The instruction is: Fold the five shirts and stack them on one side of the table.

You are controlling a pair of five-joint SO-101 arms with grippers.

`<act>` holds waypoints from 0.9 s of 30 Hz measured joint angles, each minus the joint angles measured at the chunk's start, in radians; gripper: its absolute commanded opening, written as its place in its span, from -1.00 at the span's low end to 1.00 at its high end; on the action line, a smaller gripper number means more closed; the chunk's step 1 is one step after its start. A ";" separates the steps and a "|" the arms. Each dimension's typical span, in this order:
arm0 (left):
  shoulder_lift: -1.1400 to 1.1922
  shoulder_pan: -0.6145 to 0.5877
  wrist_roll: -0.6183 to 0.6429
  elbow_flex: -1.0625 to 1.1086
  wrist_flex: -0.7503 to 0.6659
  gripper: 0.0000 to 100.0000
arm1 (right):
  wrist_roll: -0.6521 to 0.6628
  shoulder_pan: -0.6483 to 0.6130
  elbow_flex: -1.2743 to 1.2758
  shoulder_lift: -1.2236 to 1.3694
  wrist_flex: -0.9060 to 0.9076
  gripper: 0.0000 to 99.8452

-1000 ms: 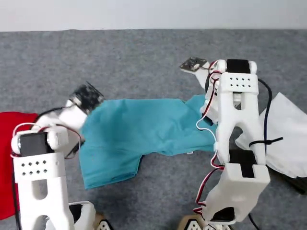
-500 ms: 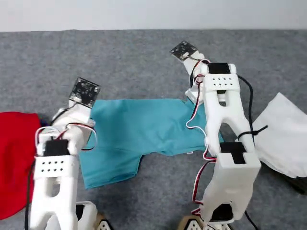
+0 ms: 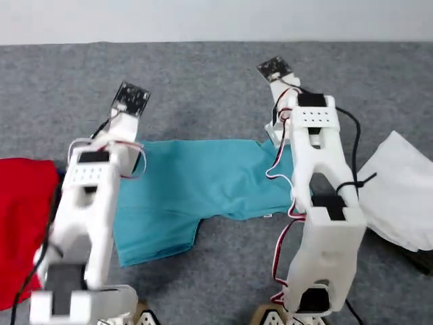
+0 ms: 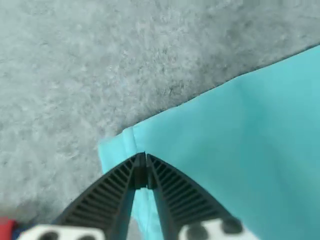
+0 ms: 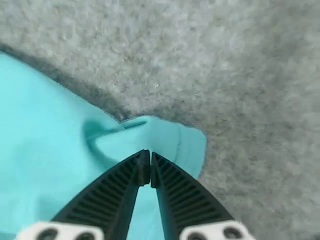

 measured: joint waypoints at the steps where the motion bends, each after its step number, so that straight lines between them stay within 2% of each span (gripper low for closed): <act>1: 0.052 0.000 0.000 -0.048 0.020 -0.99 | 0.000 0.005 0.000 0.025 -0.015 -0.98; 8: 0.396 -0.002 0.002 -0.351 0.176 -0.99 | -0.003 0.061 -0.014 0.132 -0.089 -0.98; 12: 0.505 -0.034 0.002 -0.509 0.315 -0.99 | -0.003 0.103 -0.068 0.153 -0.080 -0.98; 15: 0.528 -0.060 0.002 -0.575 0.381 -0.99 | -0.003 0.129 -0.110 0.153 -0.043 -0.98; 21: 0.525 -0.074 0.002 -0.597 0.410 -0.99 | -0.002 0.130 -0.203 0.155 0.058 -0.98; 27: 0.385 -0.046 0.002 -0.597 0.466 -0.99 | -0.002 0.064 -0.342 0.155 0.212 -0.98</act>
